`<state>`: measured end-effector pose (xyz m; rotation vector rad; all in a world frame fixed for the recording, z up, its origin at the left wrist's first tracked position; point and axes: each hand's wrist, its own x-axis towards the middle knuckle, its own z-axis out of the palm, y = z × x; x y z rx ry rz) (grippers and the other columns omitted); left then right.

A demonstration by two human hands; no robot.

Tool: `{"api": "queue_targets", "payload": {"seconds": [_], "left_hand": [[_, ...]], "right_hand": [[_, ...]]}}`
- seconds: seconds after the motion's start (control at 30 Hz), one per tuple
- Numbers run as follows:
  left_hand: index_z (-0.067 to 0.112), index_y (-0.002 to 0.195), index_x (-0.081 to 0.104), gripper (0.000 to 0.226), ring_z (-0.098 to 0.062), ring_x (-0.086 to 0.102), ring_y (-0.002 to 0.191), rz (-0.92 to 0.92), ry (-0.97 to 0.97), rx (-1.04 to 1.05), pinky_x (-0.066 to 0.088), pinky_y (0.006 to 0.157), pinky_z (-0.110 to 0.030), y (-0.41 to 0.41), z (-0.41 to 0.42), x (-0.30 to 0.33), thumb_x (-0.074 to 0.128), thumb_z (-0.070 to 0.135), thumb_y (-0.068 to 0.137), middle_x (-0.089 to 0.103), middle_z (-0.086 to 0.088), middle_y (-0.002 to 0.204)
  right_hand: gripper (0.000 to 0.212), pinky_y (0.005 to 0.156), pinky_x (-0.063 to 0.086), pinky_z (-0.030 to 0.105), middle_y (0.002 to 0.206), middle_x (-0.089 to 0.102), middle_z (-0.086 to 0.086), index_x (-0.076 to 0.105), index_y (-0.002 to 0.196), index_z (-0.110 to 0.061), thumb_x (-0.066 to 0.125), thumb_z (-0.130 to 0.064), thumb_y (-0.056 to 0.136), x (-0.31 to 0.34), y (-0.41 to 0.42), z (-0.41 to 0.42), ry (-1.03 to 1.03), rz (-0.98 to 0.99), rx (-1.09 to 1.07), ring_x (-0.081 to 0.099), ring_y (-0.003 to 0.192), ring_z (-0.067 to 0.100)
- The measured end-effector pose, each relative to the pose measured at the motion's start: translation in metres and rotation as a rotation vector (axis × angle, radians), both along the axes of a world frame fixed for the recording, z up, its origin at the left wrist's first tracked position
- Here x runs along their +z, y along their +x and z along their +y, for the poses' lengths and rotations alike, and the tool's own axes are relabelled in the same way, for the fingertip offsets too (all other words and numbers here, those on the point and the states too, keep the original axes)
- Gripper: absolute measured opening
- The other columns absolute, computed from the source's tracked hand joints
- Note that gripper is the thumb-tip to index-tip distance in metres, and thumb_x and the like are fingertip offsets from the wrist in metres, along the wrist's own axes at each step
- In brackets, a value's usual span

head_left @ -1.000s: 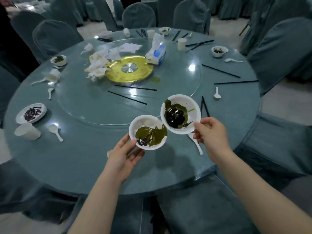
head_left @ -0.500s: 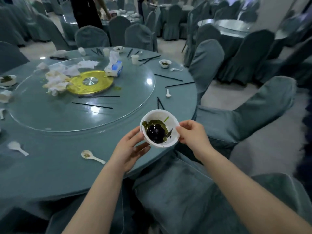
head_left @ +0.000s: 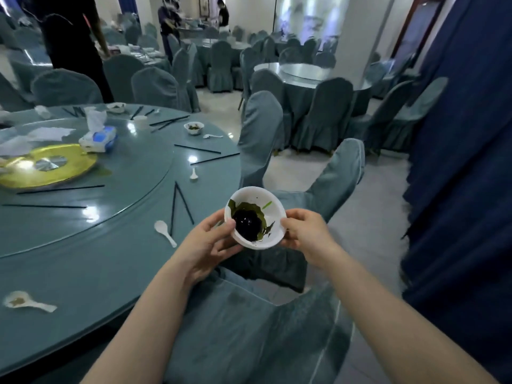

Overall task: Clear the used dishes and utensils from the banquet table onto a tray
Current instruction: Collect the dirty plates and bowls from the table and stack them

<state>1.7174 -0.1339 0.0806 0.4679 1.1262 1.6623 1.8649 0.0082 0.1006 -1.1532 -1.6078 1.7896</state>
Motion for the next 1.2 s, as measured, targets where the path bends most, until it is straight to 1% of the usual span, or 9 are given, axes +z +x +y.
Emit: {"api": "queue_targets", "payload": {"seconds": [0.17, 0.27, 0.4, 0.47, 0.6, 0.77, 0.97, 1.07, 1.2], "left_hand": [[0.024, 0.107, 0.07, 0.041, -0.018, 0.071, 0.089, -0.004, -0.047, 0.051, 0.057, 0.072, -0.028, 0.059, 0.067, -0.002, 0.072, 0.019, 0.066, 0.073, -0.003, 0.104], [0.02, 0.101, 0.074, 0.034, -0.02, 0.072, 0.088, -0.045, -0.058, 0.064, 0.058, 0.069, -0.029, 0.084, 0.094, -0.006, 0.07, 0.014, 0.068, 0.073, -0.007, 0.103], [0.015, 0.112, 0.069, 0.043, -0.024, 0.071, 0.093, -0.058, -0.099, 0.065, 0.058, 0.068, -0.029, 0.097, 0.116, -0.005, 0.07, 0.012, 0.069, 0.072, -0.012, 0.106], [0.015, 0.115, 0.067, 0.044, -0.024, 0.071, 0.094, -0.06, -0.095, 0.061, 0.058, 0.068, -0.029, 0.094, 0.124, -0.002, 0.069, 0.012, 0.071, 0.072, -0.011, 0.107], [0.016, 0.112, 0.066, 0.033, -0.019, 0.072, 0.085, -0.101, -0.083, 0.089, 0.058, 0.065, -0.029, 0.083, 0.13, 0.002, 0.061, 0.007, 0.08, 0.074, -0.009, 0.098], [0.015, 0.102, 0.066, 0.02, -0.021, 0.072, 0.078, -0.173, -0.122, 0.276, 0.06, 0.062, -0.032, 0.066, 0.128, 0.002, 0.059, 0.006, 0.086, 0.075, -0.01, 0.085], [0.016, 0.102, 0.066, 0.02, -0.021, 0.071, 0.082, -0.154, -0.103, 0.463, 0.057, 0.067, -0.033, 0.057, 0.16, -0.001, 0.058, 0.007, 0.087, 0.073, -0.011, 0.091], [0.015, 0.107, 0.064, 0.021, -0.024, 0.068, 0.091, -0.191, -0.124, 0.557, 0.056, 0.07, -0.035, 0.073, 0.191, -0.011, 0.058, 0.01, 0.087, 0.072, -0.012, 0.098], [0.019, 0.106, 0.065, 0.023, -0.023, 0.069, 0.09, -0.193, -0.149, 0.6, 0.053, 0.072, -0.035, 0.101, 0.244, -0.023, 0.061, 0.011, 0.084, 0.074, -0.011, 0.095]], "right_hand": [[0.007, 0.057, 0.056, 0.025, 0.082, 0.07, 0.01, 0.064, 0.096, -0.006, 0.06, -0.005, 0.09, 0.005, 0.063, 0.07, -0.068, 0.052, 0.029, 0.063, 0.065, 0.018], [0.013, 0.062, 0.055, 0.027, 0.086, 0.068, 0.013, 0.062, 0.102, -0.003, 0.062, -0.007, 0.09, 0.002, 0.092, 0.096, -0.135, 0.073, 0.054, 0.06, 0.074, 0.022], [0.016, 0.066, 0.052, 0.029, 0.08, 0.066, 0.009, 0.063, 0.102, -0.002, 0.061, -0.014, 0.092, 0.0, 0.114, 0.118, -0.186, 0.097, 0.063, 0.06, 0.069, 0.019], [0.019, 0.066, 0.052, 0.03, 0.084, 0.063, 0.01, 0.065, 0.102, -0.002, 0.057, -0.018, 0.095, -0.001, 0.117, 0.128, -0.179, 0.123, 0.034, 0.06, 0.067, 0.019], [0.018, 0.064, 0.055, 0.029, 0.088, 0.067, 0.01, 0.066, 0.099, -0.006, 0.056, -0.021, 0.095, -0.005, 0.112, 0.139, -0.184, 0.142, -0.009, 0.064, 0.065, 0.017], [0.019, 0.066, 0.056, 0.032, 0.095, 0.072, 0.01, 0.066, 0.102, -0.009, 0.06, -0.024, 0.093, -0.014, 0.091, 0.165, -0.198, 0.12, 0.071, 0.067, 0.07, 0.02], [0.022, 0.065, 0.056, 0.03, 0.096, 0.074, 0.008, 0.067, 0.106, -0.011, 0.061, -0.028, 0.092, -0.028, 0.072, 0.241, -0.212, 0.101, 0.228, 0.07, 0.075, 0.021], [0.021, 0.062, 0.056, 0.029, 0.097, 0.074, 0.007, 0.067, 0.106, -0.012, 0.058, -0.027, 0.094, -0.035, 0.079, 0.289, -0.227, 0.079, 0.283, 0.07, 0.075, 0.02], [0.02, 0.065, 0.055, 0.029, 0.097, 0.074, 0.006, 0.066, 0.106, -0.013, 0.055, -0.025, 0.096, -0.04, 0.103, 0.35, -0.22, 0.08, 0.298, 0.069, 0.075, 0.02]]}}
